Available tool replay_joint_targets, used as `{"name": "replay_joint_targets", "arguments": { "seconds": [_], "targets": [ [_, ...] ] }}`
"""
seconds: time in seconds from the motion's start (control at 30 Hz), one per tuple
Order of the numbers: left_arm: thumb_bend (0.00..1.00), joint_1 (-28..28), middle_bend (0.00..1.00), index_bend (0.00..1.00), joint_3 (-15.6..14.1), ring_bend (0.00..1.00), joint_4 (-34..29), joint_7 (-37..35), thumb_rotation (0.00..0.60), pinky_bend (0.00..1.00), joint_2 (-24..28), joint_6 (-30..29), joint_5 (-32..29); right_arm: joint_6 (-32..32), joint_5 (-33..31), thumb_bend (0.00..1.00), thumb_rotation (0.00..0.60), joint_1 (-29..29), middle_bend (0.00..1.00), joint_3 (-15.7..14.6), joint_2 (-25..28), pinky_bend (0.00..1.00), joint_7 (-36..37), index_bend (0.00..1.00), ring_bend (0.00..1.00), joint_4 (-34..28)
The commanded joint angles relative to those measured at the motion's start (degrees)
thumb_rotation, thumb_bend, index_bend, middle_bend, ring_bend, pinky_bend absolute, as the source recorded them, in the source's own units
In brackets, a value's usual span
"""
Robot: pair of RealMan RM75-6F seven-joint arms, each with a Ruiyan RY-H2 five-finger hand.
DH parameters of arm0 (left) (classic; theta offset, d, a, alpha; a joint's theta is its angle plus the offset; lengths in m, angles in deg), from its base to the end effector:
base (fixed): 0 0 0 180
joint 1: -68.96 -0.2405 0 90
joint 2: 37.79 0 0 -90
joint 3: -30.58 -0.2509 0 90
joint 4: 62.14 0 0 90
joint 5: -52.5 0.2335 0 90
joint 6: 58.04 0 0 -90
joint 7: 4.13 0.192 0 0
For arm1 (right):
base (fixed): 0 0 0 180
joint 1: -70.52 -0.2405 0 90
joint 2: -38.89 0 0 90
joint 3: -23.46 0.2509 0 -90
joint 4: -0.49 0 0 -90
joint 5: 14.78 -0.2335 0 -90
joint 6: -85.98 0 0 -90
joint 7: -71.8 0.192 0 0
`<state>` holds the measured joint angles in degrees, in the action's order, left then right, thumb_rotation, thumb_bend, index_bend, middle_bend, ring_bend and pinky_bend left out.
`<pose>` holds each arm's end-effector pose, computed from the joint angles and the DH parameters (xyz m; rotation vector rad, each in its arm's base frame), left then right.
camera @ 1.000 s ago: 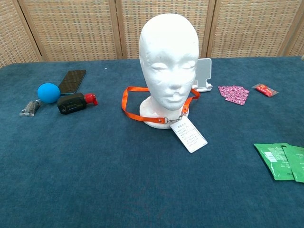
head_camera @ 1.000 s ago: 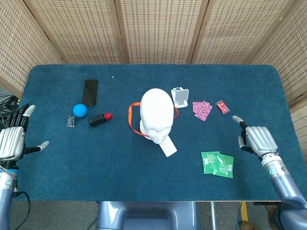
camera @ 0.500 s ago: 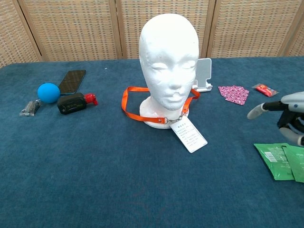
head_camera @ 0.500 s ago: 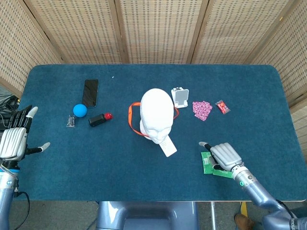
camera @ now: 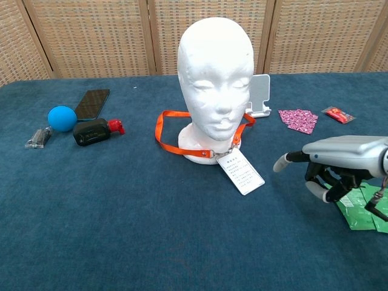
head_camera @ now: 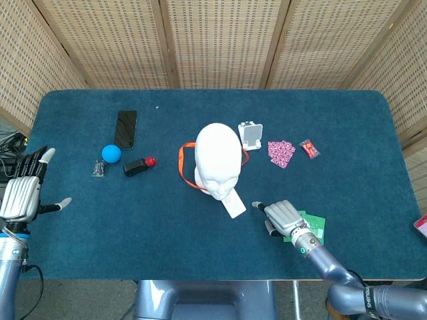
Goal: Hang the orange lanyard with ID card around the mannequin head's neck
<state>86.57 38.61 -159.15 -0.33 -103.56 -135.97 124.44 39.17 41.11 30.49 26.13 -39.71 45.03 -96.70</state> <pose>-0.2722 0.3127 0.1245 -1.3352 -0.9668 -0.9847 -0.1823 -0.3270 -0.0624 2.0465 -1.0878 0.6014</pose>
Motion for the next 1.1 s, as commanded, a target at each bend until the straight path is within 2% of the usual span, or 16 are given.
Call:
{"name": "replay_joint_targets", "arguments": {
  "seconds": [0.03, 0.17, 0.33, 0.57, 0.9, 1.1],
  "targets": [
    [0.00, -0.06, 0.00, 0.00, 0.14, 0.00, 0.10, -0.09, 0.600, 0.00, 0.01, 0.11, -0.01, 0.30, -4.22, 0.83, 0.600, -2.15, 0.78, 0.08, -3.38, 0.92, -3.01, 0.19, 0.74, 1.21],
    [0.00, -0.20, 0.00, 0.00, 0.31, 0.00, 0.19, -0.35, 0.600, 0.00, 0.05, 0.36, 0.03, -0.16, -7.69, 0.83, 0.600, -3.62, 0.78, -0.73, -5.29, 0.92, -5.86, 0.19, 0.74, 1.88],
    [0.00, -0.34, 0.00, 0.00, 0.53, 0.00, 0.23, -0.91, 0.600, 0.00, 0.20, 0.74, 0.10, -0.18, -9.92, 0.83, 0.600, -4.73, 0.78, -2.31, -4.95, 0.92, -7.72, 0.20, 0.74, 0.17],
    [0.00, -0.45, 0.00, 0.00, 0.78, 0.00, 0.37, -1.43, 0.600, 0.00, 0.38, 1.16, 0.23, -1.05, -8.83, 0.83, 0.600, -5.37, 0.78, -4.97, -3.63, 0.92, -9.51, 0.20, 0.74, -3.60],
    [0.00, -0.59, 0.00, 0.00, 0.84, 0.00, 0.34, -1.26, 0.600, 0.00, 0.24, 1.34, 0.65, -3.62, -4.91, 0.83, 0.600, -5.25, 0.78, -3.41, -3.28, 0.92, -6.90, 0.21, 0.74, -5.66],
    [0.00, -0.64, 0.00, 0.00, 1.00, 0.00, 0.41, -1.28, 0.600, 0.00, 0.25, 1.48, 0.73, -3.89, -6.44, 0.83, 0.600, -6.75, 0.78, -1.98, -4.91, 0.92, -7.38, 0.22, 0.74, -4.79]
  ]
}}
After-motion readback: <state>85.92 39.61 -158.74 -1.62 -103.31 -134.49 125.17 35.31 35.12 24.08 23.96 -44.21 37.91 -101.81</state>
